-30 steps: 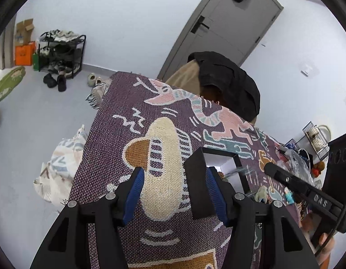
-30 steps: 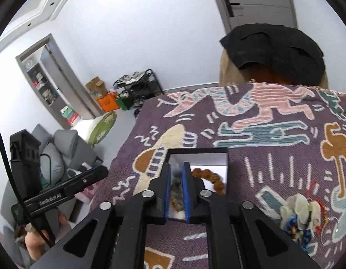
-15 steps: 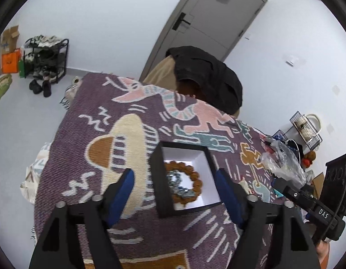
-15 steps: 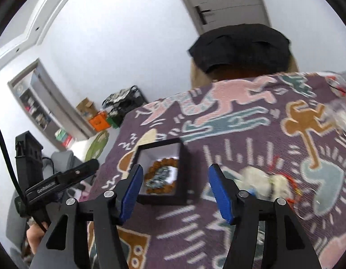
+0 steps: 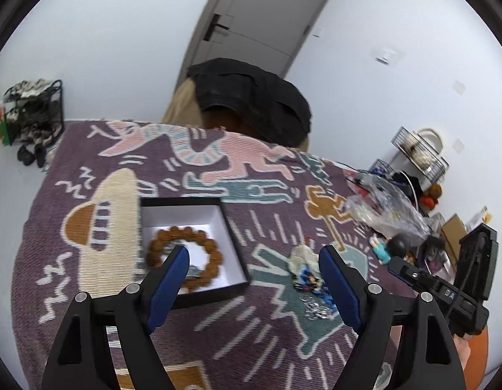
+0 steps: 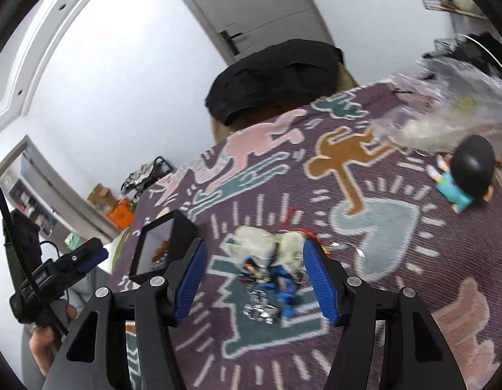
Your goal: Organize jewelry
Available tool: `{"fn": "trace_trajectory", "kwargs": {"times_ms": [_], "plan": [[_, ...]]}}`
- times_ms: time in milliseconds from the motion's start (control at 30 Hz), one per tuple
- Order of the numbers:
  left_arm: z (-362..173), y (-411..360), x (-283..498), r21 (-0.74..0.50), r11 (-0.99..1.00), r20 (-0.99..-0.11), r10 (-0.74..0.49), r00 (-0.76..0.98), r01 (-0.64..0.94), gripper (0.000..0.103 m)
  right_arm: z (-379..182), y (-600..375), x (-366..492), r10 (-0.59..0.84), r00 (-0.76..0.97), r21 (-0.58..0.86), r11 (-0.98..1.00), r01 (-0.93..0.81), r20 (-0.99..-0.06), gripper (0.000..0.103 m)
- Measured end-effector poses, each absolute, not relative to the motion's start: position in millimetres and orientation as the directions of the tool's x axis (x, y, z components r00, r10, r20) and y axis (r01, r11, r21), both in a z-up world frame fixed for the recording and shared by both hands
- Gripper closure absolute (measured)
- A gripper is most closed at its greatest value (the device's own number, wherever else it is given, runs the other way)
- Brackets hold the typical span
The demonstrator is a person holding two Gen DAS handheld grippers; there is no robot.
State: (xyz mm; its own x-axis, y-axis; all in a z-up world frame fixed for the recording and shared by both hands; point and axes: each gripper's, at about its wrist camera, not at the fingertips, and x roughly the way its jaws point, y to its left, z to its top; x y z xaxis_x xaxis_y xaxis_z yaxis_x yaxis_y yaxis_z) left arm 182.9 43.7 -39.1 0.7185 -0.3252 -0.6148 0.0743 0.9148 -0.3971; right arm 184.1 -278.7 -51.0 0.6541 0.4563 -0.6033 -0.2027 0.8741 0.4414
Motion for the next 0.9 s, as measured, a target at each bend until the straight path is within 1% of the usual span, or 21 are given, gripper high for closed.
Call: {"fn": "trace_trajectory", "kwargs": {"times_ms": [233, 267, 333, 400, 433, 600, 667, 767, 833, 900], "plan": [[-43, 6, 189, -0.364, 0.921, -0.627, -0.351, 0.695, 0.137, 0.021, -63, -300, 177, 0.465, 0.652, 0.458, 0.867, -0.197, -0.599, 0.041], [-45, -1, 190, -0.355, 0.922, -0.631, -0.356, 0.689, 0.151, 0.022, -65, -302, 176, 0.465, 0.653, 0.458, 0.867, -0.197, -0.598, 0.041], [-49, -13, 192, -0.342, 0.924, -0.642, -0.363, 0.675, 0.172, 0.028, -68, -306, 176, 0.467, 0.654, 0.462, 0.865, -0.196, -0.596, 0.041], [-54, -25, 196, -0.331, 0.923, -0.659, -0.374, 0.653, 0.194, 0.036, -71, -309, 177, 0.465, 0.654, 0.465, 0.865, -0.191, -0.596, 0.042], [-57, -32, 198, -0.326, 0.923, -0.667, -0.379, 0.642, 0.205, 0.038, -73, -311, 178, 0.464, 0.654, 0.468, 0.864, -0.187, -0.597, 0.042], [-72, -67, 208, -0.300, 0.919, -0.707, -0.394, 0.587, 0.256, 0.052, -87, -326, 183, 0.454, 0.647, 0.485, 0.862, -0.146, -0.612, 0.053], [-78, -77, 213, -0.293, 0.917, -0.722, -0.398, 0.566, 0.271, 0.056, -91, -331, 185, 0.447, 0.646, 0.487, 0.863, -0.130, -0.619, 0.054], [-89, -94, 222, -0.273, 0.918, -0.749, -0.391, 0.536, 0.287, 0.057, -96, -340, 187, 0.443, 0.646, 0.499, 0.860, -0.109, -0.622, 0.054], [-94, -100, 227, -0.260, 0.920, -0.762, -0.382, 0.523, 0.293, 0.059, -97, -345, 188, 0.434, 0.649, 0.498, 0.862, -0.096, -0.625, 0.054], [-101, -106, 233, -0.253, 0.920, -0.778, -0.378, 0.502, 0.300, 0.067, -98, -350, 188, 0.430, 0.651, 0.501, 0.861, -0.088, -0.625, 0.054]]}}
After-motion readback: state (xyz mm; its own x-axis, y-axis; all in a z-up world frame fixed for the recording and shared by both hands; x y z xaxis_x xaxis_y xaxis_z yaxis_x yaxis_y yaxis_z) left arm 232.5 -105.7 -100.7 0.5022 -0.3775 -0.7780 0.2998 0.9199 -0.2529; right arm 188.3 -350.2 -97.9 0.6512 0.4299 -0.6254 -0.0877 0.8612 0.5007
